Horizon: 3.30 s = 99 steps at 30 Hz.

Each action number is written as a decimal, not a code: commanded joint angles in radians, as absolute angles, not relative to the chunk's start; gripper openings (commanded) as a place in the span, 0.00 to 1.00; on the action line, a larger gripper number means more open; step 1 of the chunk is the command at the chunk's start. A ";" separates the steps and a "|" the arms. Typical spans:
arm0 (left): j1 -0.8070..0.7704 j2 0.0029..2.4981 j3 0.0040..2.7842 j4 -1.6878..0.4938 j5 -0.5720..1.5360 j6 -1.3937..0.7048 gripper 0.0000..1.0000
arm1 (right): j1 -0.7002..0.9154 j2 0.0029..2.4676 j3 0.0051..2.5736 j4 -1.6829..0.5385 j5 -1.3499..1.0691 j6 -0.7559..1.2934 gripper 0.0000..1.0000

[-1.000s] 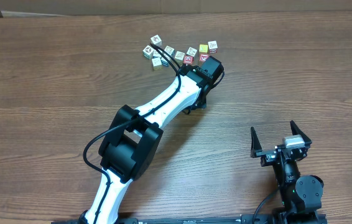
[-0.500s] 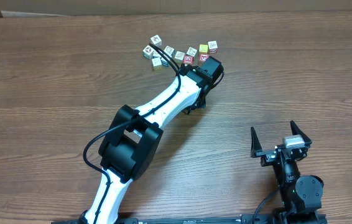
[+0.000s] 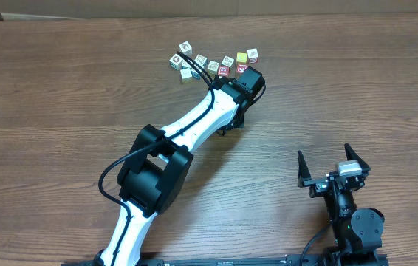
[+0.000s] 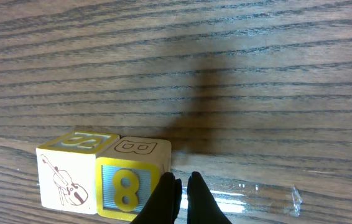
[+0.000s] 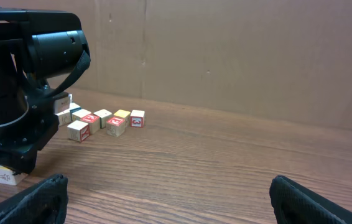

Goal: Form a horizontal line

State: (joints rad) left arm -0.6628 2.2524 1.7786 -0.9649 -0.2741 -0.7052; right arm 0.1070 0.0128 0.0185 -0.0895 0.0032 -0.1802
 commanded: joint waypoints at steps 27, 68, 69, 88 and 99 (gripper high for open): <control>-0.620 2.262 1.976 -1.076 -0.137 -0.676 0.04 | 0.111 0.003 0.008 -0.084 -0.002 -0.181 1.00; -0.054 2.263 2.033 -1.226 -0.160 -0.639 1.00 | 0.111 0.003 0.008 -0.084 -0.002 -0.181 1.00; -0.054 2.263 2.033 -1.227 -0.159 -0.638 1.00 | 0.111 0.003 0.008 -0.084 -0.002 -0.181 1.00; -0.055 2.263 2.033 -1.226 -0.157 -0.639 1.00 | 0.111 0.003 0.008 -0.084 -0.002 -0.181 1.00; -0.055 2.263 2.033 -1.225 -0.157 -0.639 1.00 | 0.111 0.003 0.008 -0.084 -0.002 -0.181 1.00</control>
State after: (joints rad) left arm -0.0544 2.2524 2.0144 -1.2259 -0.1535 -0.6476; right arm 0.1074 0.0128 0.0185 -0.0895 0.0032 -0.1802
